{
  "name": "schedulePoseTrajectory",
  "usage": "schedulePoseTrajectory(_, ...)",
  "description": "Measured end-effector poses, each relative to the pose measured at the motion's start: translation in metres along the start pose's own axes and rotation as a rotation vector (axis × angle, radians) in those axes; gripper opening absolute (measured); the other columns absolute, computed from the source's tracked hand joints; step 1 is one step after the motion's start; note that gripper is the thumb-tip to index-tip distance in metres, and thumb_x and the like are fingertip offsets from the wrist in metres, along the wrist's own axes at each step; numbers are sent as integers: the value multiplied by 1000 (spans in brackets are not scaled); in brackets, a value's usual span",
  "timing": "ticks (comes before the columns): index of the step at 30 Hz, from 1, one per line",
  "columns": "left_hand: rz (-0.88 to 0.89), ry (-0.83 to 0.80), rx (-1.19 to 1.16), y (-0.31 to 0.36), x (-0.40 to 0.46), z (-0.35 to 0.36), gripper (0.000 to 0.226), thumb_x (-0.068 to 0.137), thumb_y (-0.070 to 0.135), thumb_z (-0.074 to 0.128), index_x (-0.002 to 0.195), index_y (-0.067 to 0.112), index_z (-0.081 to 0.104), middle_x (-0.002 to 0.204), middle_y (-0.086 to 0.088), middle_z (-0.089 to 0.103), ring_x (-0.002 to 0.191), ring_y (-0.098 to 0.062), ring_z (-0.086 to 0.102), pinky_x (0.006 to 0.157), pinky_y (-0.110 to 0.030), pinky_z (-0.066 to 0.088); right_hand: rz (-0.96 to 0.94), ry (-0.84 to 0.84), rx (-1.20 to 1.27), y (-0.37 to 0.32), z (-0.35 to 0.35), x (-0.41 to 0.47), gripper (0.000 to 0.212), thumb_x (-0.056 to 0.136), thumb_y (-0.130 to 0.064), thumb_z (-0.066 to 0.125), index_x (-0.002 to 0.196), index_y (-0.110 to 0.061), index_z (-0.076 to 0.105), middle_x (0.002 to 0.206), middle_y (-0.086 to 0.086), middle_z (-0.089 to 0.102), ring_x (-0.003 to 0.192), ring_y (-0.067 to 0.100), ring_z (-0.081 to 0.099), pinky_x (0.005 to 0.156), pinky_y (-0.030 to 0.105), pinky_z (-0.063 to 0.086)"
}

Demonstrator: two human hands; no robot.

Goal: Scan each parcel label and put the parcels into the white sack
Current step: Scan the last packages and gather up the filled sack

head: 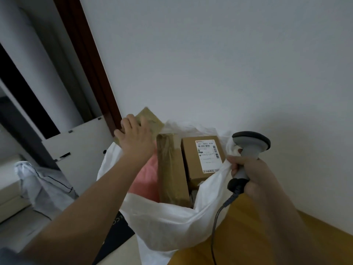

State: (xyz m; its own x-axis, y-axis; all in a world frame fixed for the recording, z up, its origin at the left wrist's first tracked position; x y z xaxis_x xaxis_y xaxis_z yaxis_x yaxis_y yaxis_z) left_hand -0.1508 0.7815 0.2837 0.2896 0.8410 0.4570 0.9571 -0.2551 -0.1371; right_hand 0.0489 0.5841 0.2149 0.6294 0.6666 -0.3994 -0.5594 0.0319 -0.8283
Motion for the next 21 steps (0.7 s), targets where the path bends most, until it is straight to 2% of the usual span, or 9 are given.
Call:
schedulePoseTrajectory(2, 85, -296, -198, -1, -1, 13, 65, 82, 60, 65, 129, 20, 44, 127, -4, 45, 122, -29, 44, 97, -43, 44, 1, -13, -10, 4, 3, 1, 20, 79, 3, 72, 82, -7, 55, 49, 5, 50, 41, 14, 43, 43, 25, 44)
schedulePoseTrajectory(3, 91, -422, -305, -4, -1, 17, 53, 88, 55, 60, 126, 19, 51, 123, 3, 50, 118, -25, 49, 96, -39, 46, -1, -14, -10, 6, 4, 1, 21, 80, 4, 72, 79, -7, 54, 50, 5, 49, 42, 14, 42, 42, 23, 44)
schedulePoseTrajectory(6, -54, -339, -473, -31, 6, 17, 21, 95, 25, 54, 111, 11, 56, 100, -2, 59, 88, -22, 58, 70, -31, 46, 4, -17, -33, 7, 9, 0, 24, 80, 3, 71, 72, -7, 51, 51, 6, 49, 39, 13, 41, 39, 23, 44)
schedulePoseTrajectory(8, -91, -282, -441, -44, 3, 13, 15, 93, 13, 52, 106, 7, 55, 104, -10, 59, 89, -27, 57, 72, -34, 47, 18, -16, -36, 8, 11, 1, 22, 82, 2, 70, 74, -8, 52, 50, 5, 49, 37, 12, 41, 39, 23, 44)
schedulePoseTrajectory(11, -185, -262, -322, -67, -5, 13, 28, 90, 13, 54, 117, 3, 52, 121, -17, 52, 111, -34, 49, 88, -41, 43, 29, -9, -49, 9, 16, 0, 23, 84, -2, 69, 74, -10, 50, 52, 4, 49, 37, 11, 42, 44, 25, 43)
schedulePoseTrajectory(14, -370, -484, -298, -92, -16, 35, 46, 89, 21, 56, 129, 1, 46, 133, -18, 47, 124, -38, 44, 101, -46, 41, 22, 29, -23, 11, 22, 1, 20, 87, -2, 66, 77, -8, 50, 56, 6, 50, 35, 11, 43, 42, 23, 44)
schedulePoseTrajectory(16, -478, -668, -513, -103, -30, 47, 51, 92, 22, 62, 134, -2, 45, 130, -18, 50, 124, -39, 48, 100, -41, 43, 38, 39, 25, 14, 27, 0, 11, 90, -2, 62, 85, -4, 52, 61, 7, 51, 35, 9, 46, 37, 18, 42)
schedulePoseTrajectory(19, -811, -935, -858, -120, -58, 54, 70, 88, 31, 70, 142, 3, 34, 144, -25, 42, 125, -51, 46, 95, -66, 44, 79, 50, 50, 14, 36, -3, 12, 94, -4, 57, 84, -3, 51, 66, 7, 52, 45, 9, 50, 36, 17, 42)
schedulePoseTrajectory(21, -967, -1063, -1084, -127, -73, 62, 66, 89, 27, 69, 141, 7, 34, 134, -29, 47, 112, -55, 53, 84, -70, 48, 132, 39, 16, 12, 42, -3, 15, 96, -6, 54, 82, -3, 50, 66, 8, 51, 52, 11, 47, 45, 19, 43)
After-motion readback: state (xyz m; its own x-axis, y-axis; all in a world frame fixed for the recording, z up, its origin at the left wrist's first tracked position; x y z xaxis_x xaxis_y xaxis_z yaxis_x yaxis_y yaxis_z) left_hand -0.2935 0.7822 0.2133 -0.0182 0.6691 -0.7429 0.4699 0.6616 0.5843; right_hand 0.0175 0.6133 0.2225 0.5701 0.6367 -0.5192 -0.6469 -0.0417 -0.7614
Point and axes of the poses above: each hand's wrist, its own x-axis towards the middle knuckle, its own z-axis out of the palm, y = z × x, the point moved 3 cm from there along x, towards the middle knuckle
